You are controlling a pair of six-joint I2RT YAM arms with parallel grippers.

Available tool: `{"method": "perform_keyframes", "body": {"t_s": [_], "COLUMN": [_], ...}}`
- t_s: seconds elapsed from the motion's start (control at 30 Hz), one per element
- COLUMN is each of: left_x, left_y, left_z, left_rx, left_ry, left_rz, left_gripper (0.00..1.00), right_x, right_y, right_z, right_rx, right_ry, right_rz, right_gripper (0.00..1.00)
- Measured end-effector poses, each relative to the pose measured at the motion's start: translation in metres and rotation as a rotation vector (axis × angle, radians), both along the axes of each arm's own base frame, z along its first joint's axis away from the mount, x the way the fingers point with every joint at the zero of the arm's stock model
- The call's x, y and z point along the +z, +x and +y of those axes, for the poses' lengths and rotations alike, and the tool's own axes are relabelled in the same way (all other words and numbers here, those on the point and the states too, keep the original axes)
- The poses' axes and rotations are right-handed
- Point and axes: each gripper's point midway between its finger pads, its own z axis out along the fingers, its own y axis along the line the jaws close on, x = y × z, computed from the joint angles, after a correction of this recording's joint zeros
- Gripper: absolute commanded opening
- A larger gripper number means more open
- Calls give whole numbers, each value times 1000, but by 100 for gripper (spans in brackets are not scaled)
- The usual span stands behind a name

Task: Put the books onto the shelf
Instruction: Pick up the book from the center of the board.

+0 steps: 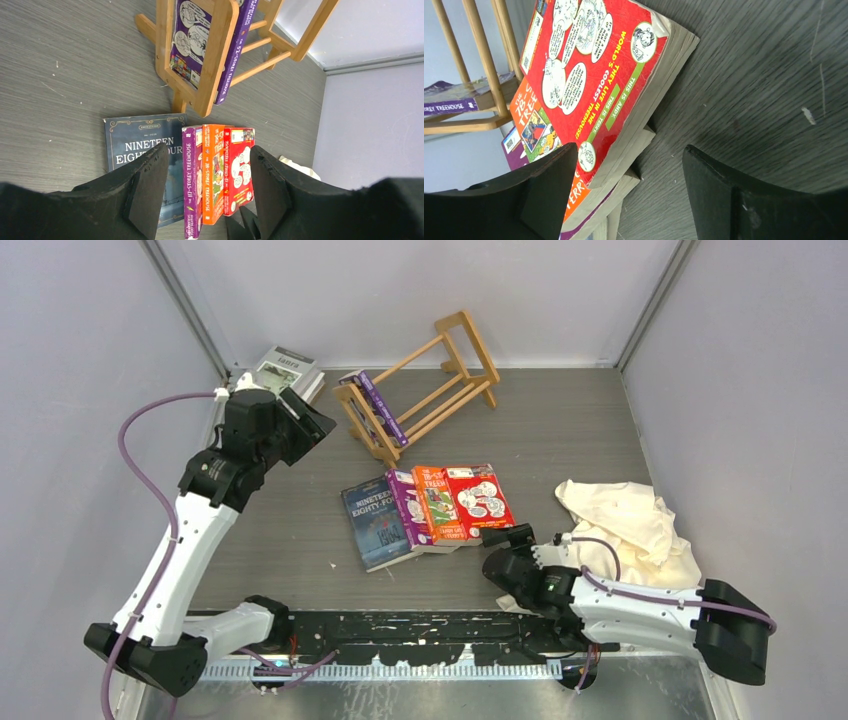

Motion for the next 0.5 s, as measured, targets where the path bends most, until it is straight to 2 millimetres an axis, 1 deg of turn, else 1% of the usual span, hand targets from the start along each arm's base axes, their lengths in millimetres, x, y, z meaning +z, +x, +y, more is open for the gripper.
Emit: {"method": "perform_keyframes", "body": {"t_s": [0.17, 0.27, 0.33, 0.5], "left_x": [-5, -7, -9, -12], "left_y": [4, 6, 7, 9], "left_z": [-1, -2, -2, -3], "left_rx": [-1, -2, -1, -2], "left_ry": [7, 11, 12, 16], "left_rz": [13, 21, 24, 32], "left_gripper": [61, 61, 61, 61], "right_x": [-2, -7, -7, -7], "right_y": [5, 7, 9, 19], "right_z": [0, -3, -4, -8], "right_rx": [-37, -56, -67, -115], "right_ry": [56, 56, 59, 87], "right_rz": [-31, -44, -60, -104], "right_gripper": [82, 82, 82, 80]}}
